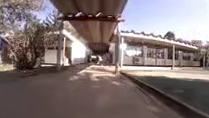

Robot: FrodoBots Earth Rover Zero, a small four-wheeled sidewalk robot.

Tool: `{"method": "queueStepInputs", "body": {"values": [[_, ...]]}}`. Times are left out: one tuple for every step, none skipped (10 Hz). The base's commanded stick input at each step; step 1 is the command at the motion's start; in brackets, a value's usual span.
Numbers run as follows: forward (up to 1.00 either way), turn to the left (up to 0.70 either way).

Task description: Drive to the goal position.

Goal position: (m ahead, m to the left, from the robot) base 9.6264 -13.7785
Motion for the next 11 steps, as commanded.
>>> {"method": "queueStepInputs", "body": {"values": [[1.0, 0.0], [1.0, 0.0], [1.0, 0.0], [1.0, 0.0], [1.0, 0.0], [1.0, 0.0], [1.0, 0.0], [1.0, 0.0], [1.0, 0.0], [1.0, 0.0], [1.0, 0.0]]}}
